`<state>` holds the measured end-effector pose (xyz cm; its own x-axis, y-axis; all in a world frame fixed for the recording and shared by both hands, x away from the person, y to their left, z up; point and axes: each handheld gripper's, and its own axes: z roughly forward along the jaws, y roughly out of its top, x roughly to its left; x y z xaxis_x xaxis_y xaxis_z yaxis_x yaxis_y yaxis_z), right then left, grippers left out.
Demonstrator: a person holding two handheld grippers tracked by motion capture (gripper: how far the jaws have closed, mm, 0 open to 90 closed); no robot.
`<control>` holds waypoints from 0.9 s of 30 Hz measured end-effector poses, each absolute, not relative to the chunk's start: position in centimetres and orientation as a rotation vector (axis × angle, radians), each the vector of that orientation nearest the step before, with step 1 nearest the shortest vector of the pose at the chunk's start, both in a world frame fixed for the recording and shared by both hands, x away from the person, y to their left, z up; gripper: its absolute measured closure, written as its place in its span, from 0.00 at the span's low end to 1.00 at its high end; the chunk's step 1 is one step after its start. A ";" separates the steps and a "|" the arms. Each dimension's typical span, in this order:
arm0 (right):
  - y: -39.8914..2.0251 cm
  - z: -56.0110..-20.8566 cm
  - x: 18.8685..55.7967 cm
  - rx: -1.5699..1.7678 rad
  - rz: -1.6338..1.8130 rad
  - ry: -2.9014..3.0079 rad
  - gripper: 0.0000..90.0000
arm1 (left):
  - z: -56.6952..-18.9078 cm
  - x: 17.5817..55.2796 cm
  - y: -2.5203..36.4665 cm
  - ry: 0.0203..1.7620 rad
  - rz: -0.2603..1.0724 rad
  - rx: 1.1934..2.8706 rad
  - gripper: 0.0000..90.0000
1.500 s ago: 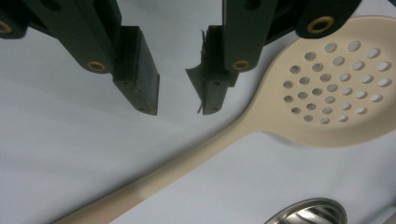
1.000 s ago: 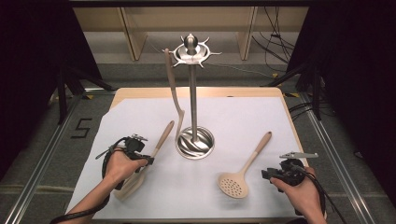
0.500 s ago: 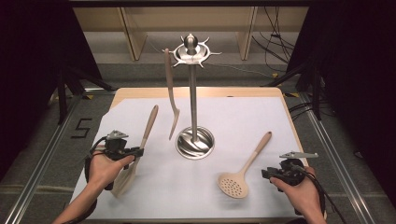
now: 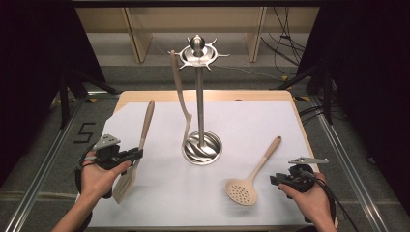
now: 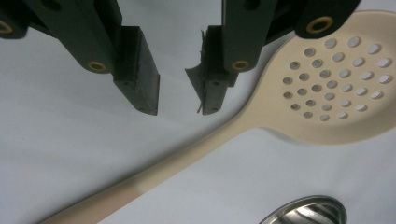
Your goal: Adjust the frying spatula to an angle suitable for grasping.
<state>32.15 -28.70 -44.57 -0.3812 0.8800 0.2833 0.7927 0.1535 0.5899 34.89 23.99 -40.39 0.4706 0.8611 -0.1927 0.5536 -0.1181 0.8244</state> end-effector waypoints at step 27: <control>-28.9 -44.9 32.4 1.606 1.035 2.267 0.75 | -36.3 33.3 22.5 1.030 0.485 1.721 0.87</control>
<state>32.42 -28.87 -44.86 -0.4023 0.8833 0.2408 0.7605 0.1759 0.6250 33.25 22.52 -36.30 0.5515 0.8204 -0.1509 0.4058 -0.1058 0.9078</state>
